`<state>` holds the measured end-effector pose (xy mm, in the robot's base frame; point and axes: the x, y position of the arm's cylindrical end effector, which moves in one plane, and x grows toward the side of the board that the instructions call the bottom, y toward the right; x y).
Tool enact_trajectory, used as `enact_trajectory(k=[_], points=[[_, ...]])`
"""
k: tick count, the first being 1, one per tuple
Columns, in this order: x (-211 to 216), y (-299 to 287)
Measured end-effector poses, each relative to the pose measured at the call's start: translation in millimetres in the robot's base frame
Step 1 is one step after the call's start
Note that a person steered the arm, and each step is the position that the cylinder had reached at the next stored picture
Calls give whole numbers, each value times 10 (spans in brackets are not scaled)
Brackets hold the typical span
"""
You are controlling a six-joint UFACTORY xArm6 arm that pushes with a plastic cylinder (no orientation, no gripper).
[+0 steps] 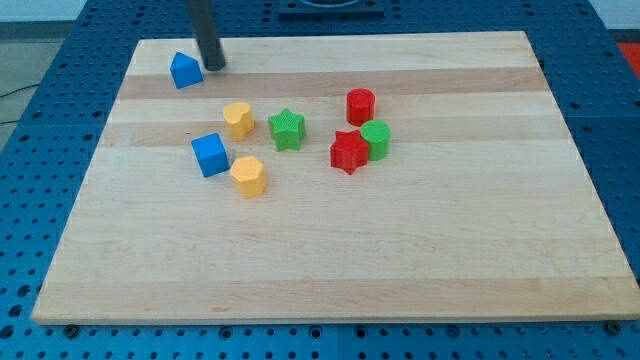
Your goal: Move the yellow heart to the top left of the blue cube
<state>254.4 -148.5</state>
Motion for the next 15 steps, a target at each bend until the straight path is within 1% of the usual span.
enact_trajectory(k=[1,2,3,5,6,8,9,11,12,14,15], points=[[436,261],[782,346],[816,769],[1103,419],[1412,572],[1076,-18],[1090,-53],[1253,-205],[1267,-453],[1534,-511],[1594,-616]])
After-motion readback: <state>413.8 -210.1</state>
